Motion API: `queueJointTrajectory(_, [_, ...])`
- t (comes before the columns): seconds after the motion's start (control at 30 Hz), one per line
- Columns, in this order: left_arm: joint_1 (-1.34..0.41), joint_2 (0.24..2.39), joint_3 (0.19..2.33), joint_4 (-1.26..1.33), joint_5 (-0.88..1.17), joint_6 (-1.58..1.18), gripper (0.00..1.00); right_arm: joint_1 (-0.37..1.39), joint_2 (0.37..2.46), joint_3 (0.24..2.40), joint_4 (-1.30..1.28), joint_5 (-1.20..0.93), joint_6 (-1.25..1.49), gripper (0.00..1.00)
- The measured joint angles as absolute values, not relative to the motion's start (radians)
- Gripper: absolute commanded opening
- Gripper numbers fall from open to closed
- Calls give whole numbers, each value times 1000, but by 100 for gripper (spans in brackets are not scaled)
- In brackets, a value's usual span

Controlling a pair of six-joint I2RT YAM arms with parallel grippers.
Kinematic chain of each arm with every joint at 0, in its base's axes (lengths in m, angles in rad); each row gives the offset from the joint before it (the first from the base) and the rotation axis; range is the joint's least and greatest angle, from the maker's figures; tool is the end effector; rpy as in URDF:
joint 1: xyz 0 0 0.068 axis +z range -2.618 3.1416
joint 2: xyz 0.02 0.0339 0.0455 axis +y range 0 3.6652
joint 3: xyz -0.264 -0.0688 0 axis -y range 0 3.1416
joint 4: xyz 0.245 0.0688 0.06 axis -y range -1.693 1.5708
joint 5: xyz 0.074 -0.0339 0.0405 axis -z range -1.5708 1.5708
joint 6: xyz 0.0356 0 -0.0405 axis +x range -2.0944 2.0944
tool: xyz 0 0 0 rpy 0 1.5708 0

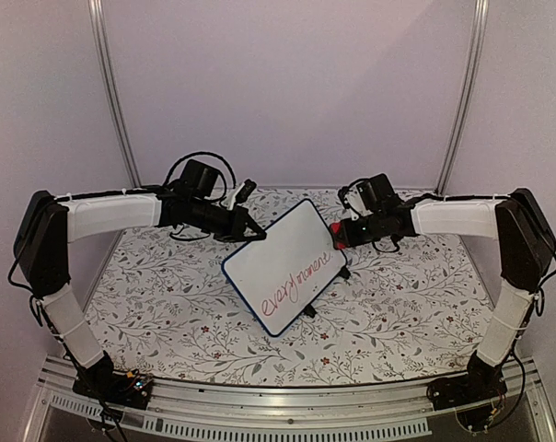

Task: Erase the whiteboard
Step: Erase the whiteboard at the center of the board.

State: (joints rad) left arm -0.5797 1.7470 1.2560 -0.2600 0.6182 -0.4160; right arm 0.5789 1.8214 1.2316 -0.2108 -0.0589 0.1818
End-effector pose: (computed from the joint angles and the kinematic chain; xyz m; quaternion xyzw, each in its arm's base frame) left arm 0.3116 -0.2287 0.2405 0.1923 0.8609 -0.4264 0.2003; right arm 0.3326 0.2199 0.2042 -0.1936 0.9060 0.1647 0.3385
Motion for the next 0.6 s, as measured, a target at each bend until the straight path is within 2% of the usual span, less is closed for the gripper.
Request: queueJointTrajectory(0.6, [-581, 1747, 1256, -265, 657, -400, 0, 631, 1713, 1020, -164, -46, 193, 3])
